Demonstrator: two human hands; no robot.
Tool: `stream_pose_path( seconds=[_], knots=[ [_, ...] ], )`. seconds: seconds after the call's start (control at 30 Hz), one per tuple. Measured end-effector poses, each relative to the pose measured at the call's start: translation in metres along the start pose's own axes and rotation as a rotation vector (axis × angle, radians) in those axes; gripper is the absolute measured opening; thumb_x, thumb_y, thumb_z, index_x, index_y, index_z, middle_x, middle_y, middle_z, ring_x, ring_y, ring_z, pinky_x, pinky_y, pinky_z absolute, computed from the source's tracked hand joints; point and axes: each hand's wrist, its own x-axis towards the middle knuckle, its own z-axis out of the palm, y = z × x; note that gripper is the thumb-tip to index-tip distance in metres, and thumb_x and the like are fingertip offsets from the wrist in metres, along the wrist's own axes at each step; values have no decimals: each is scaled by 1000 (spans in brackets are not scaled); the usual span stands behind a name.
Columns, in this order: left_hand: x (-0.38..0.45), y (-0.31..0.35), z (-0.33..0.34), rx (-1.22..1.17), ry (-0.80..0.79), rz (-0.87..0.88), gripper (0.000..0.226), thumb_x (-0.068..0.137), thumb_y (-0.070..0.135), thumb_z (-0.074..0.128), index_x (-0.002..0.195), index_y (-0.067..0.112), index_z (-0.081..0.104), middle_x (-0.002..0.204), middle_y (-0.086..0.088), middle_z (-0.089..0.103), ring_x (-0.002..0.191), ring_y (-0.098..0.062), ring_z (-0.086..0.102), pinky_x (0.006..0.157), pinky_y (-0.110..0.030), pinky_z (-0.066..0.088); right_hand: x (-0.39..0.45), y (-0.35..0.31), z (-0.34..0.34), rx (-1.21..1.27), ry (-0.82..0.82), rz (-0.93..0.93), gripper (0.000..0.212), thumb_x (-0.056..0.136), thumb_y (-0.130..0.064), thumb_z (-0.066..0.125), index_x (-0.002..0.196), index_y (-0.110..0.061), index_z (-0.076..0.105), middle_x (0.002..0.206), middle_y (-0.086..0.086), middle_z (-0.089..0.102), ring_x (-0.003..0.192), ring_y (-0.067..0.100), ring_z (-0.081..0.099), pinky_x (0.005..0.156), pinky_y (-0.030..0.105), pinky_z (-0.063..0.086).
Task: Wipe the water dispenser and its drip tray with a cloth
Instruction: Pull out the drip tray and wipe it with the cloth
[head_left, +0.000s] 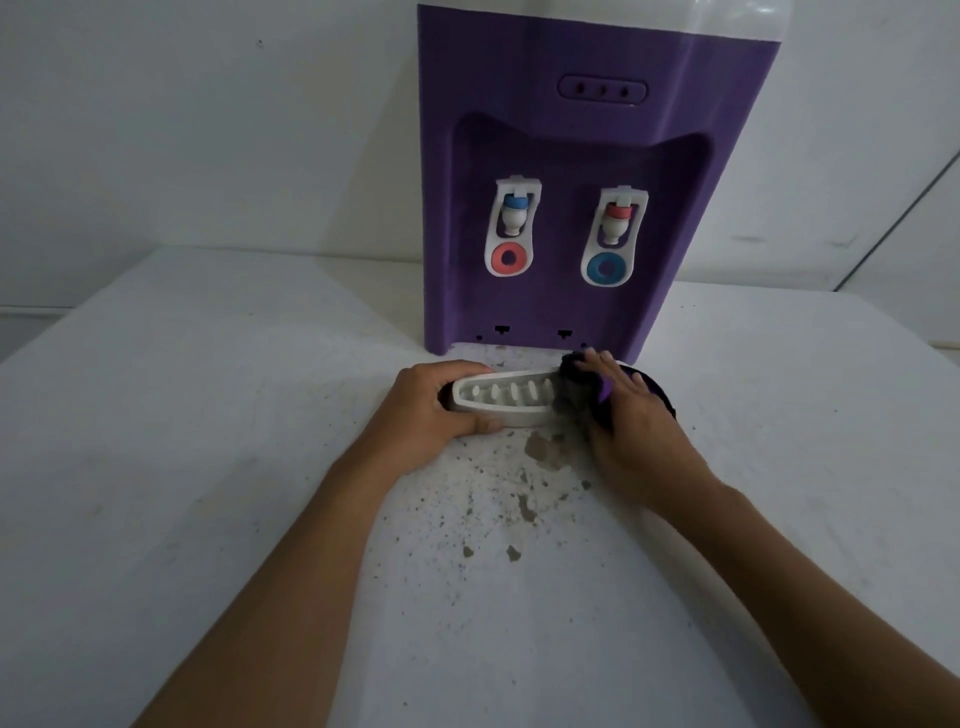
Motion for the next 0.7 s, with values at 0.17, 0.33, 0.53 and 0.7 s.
stream_pose_path(
  seconds=[0.17,0.33,0.53,0.7],
  knots=[
    [2,0,1,77,-5,25,50,72,19,96,116,30,75,108,14,78,102,-7,73,87,-19,59,5,-56,31,73,0,-76,69,102,-25,56,162,-31,21,170,-7,15,148,10,-6,112,37,-19],
    [6,-7,-2,203,67,-48,88,92,14,80,159,36,28,125,7,65,112,-10,65,102,-23,51,-4,-89,53,83,-6,-332,63,103,-20,55,161,-21,30,169,0,25,157,9,8,130,36,1],
    [5,-10,-4,162,46,34,75,88,-2,77,150,32,51,114,16,75,112,2,69,99,-15,51,-7,-41,12,-121,-248,-571,83,91,-10,69,161,-30,30,169,-17,14,150,-15,-7,123,20,-7],
    [2,-6,-3,32,-10,21,56,67,29,97,119,31,78,109,10,79,103,-9,74,92,-28,62,-14,9,-15,-179,-200,-468,89,92,-15,72,159,-45,22,164,-28,12,140,-29,-9,119,17,-2]
  ],
)
